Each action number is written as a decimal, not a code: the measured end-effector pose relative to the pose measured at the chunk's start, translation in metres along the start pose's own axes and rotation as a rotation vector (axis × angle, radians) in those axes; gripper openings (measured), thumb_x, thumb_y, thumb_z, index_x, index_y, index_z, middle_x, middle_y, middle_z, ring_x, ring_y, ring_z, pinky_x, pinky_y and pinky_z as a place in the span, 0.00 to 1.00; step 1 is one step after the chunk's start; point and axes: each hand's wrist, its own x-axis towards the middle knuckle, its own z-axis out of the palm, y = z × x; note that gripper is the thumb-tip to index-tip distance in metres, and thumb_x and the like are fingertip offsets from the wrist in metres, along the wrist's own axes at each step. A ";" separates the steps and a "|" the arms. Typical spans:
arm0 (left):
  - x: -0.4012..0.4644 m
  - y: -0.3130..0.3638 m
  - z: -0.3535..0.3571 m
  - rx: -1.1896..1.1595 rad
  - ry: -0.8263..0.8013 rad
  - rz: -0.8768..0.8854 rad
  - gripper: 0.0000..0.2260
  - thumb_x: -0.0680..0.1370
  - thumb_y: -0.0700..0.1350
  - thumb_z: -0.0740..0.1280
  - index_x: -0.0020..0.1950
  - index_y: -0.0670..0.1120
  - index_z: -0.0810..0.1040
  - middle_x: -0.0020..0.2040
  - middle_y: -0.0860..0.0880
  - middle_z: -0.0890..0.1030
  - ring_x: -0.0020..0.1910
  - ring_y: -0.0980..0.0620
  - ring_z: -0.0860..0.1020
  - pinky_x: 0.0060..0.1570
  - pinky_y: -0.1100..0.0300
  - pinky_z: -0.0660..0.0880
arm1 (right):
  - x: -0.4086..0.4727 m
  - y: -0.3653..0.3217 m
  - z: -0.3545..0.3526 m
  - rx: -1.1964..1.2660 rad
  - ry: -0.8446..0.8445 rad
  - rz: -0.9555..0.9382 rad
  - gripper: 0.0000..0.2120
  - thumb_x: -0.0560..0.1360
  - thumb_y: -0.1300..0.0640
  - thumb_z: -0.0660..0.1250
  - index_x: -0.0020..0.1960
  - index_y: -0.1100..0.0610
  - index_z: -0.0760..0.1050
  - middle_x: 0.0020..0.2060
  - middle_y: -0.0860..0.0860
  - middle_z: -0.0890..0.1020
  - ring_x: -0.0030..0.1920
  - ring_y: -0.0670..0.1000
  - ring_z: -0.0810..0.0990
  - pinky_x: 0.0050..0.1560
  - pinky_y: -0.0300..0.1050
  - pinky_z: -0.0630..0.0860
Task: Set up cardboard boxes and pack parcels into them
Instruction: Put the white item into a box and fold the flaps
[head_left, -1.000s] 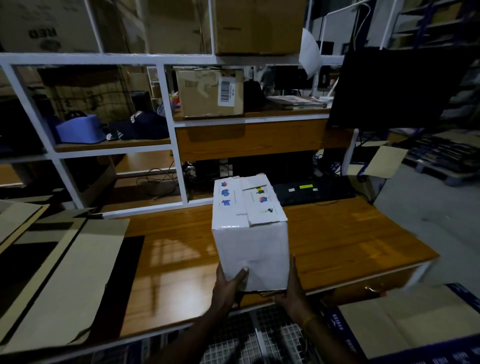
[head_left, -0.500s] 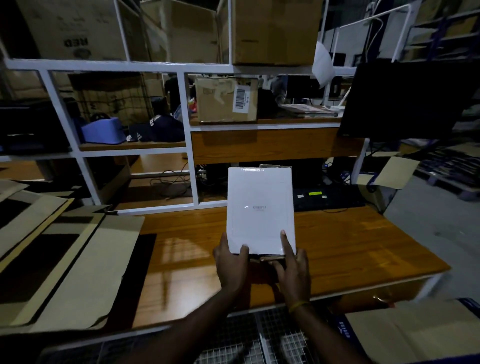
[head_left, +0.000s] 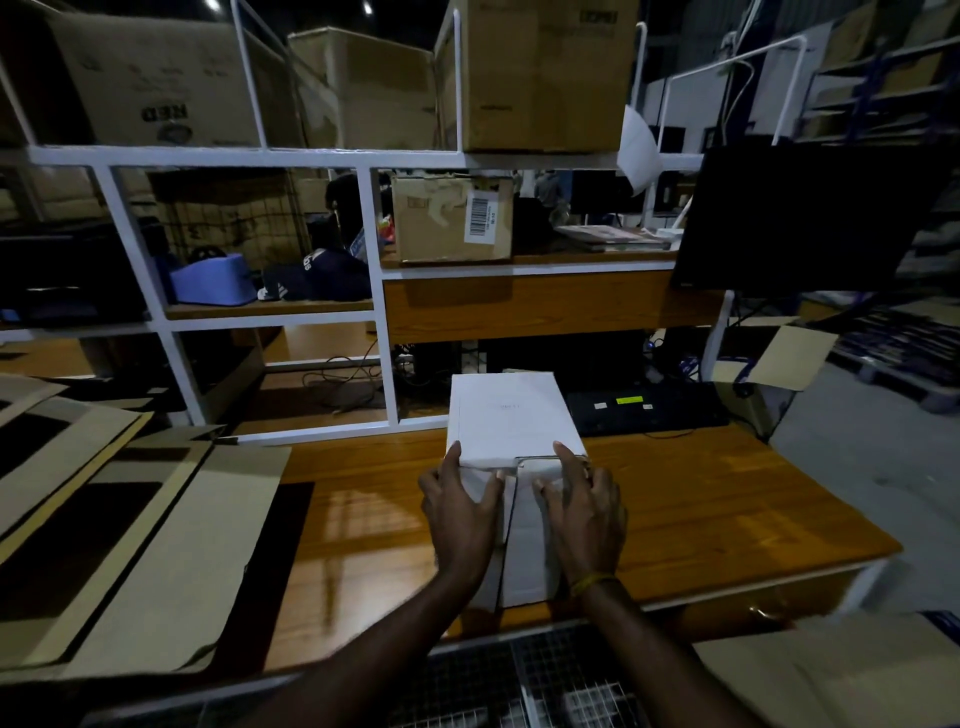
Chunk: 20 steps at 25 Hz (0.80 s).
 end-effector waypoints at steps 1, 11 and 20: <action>-0.001 -0.003 -0.001 -0.007 0.013 0.017 0.31 0.77 0.55 0.71 0.77 0.53 0.63 0.69 0.44 0.67 0.67 0.43 0.69 0.59 0.54 0.71 | -0.001 0.000 0.001 0.020 -0.007 0.019 0.27 0.75 0.44 0.70 0.72 0.40 0.66 0.53 0.55 0.75 0.52 0.56 0.75 0.43 0.50 0.77; -0.012 -0.084 0.000 -0.136 -0.234 -0.222 0.38 0.68 0.65 0.75 0.73 0.56 0.65 0.68 0.51 0.75 0.61 0.52 0.76 0.54 0.57 0.76 | -0.045 0.028 0.044 0.717 -0.480 0.657 0.54 0.54 0.25 0.74 0.72 0.50 0.67 0.68 0.53 0.76 0.66 0.59 0.75 0.63 0.57 0.75; 0.014 -0.032 0.006 0.068 0.025 -0.111 0.33 0.74 0.60 0.69 0.76 0.56 0.62 0.68 0.46 0.74 0.66 0.40 0.72 0.64 0.42 0.71 | -0.004 -0.008 0.026 0.314 -0.221 0.469 0.29 0.73 0.35 0.67 0.68 0.49 0.69 0.55 0.53 0.80 0.55 0.57 0.78 0.49 0.51 0.79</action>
